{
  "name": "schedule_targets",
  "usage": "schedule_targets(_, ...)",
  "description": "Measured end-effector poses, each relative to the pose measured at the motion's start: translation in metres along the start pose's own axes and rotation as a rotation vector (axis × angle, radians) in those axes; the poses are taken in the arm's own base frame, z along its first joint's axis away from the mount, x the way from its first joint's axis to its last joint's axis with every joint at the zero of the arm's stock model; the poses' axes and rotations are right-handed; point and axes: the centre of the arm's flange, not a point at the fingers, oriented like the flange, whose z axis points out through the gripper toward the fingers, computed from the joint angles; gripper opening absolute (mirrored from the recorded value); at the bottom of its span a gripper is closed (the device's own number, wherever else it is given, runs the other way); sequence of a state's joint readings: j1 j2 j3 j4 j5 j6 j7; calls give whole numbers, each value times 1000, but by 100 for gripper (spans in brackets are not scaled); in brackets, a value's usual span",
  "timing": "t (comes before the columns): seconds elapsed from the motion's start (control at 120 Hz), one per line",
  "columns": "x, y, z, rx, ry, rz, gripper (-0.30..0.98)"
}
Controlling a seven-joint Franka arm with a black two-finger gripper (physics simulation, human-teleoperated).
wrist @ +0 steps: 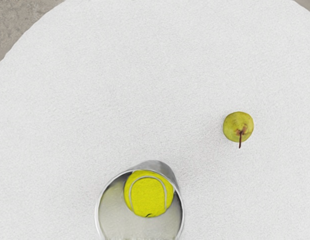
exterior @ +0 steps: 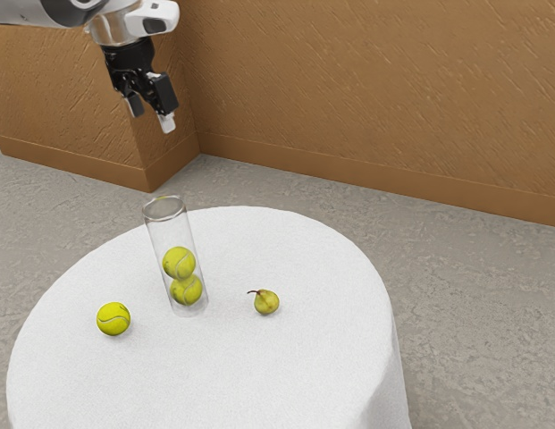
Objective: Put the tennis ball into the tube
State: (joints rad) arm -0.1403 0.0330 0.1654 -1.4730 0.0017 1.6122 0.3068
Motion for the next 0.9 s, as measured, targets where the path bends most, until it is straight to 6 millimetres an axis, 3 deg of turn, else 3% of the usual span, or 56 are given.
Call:
schedule_targets(0.233,-3,-5,2,-4,-15,10,69)
schedule_targets(0.35,-13,-6,23,-21,-65,11,69)
schedule_targets(0.45,-48,-1,45,-57,-120,6,69)
schedule_targets(0.625,-109,-38,100,-92,-167,-94,69)
schedule_targets(0.842,-143,-51,176,-64,-157,-120,69)
schedule_targets(0.9,-146,-56,188,-49,-146,-122,69)
